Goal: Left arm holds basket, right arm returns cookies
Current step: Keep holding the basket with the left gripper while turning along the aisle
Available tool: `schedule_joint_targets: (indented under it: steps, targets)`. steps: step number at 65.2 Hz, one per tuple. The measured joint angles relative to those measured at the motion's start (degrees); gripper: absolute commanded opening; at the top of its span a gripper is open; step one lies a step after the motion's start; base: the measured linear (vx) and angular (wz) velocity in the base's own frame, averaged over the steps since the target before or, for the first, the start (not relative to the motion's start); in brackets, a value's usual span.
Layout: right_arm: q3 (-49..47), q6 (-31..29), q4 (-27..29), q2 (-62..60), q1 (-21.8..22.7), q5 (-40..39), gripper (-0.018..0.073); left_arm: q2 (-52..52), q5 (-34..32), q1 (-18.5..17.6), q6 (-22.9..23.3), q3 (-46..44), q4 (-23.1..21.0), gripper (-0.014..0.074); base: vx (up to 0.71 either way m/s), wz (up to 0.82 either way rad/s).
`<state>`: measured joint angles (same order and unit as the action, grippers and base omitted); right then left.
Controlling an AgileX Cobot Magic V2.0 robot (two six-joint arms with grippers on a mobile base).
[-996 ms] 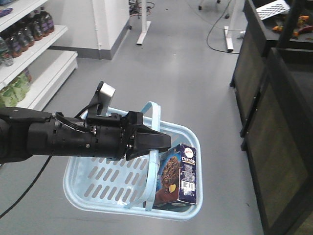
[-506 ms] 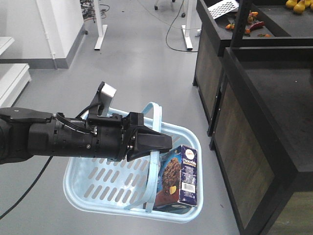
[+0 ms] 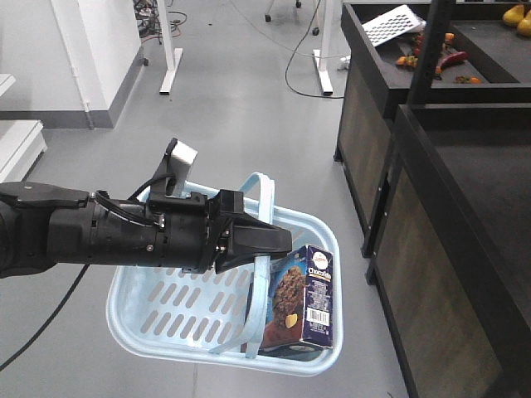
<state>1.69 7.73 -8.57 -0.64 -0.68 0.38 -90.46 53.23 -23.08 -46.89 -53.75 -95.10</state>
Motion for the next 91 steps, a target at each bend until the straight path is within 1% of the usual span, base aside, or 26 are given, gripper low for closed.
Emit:
schedule_joint_targets:
  steps: [91]
  targets:
    - [0.0,0.0,0.0,0.0,0.0,0.0,-0.0011,0.0,-0.05,0.0,0.0,0.0,0.0,-0.0006,0.34,0.04]
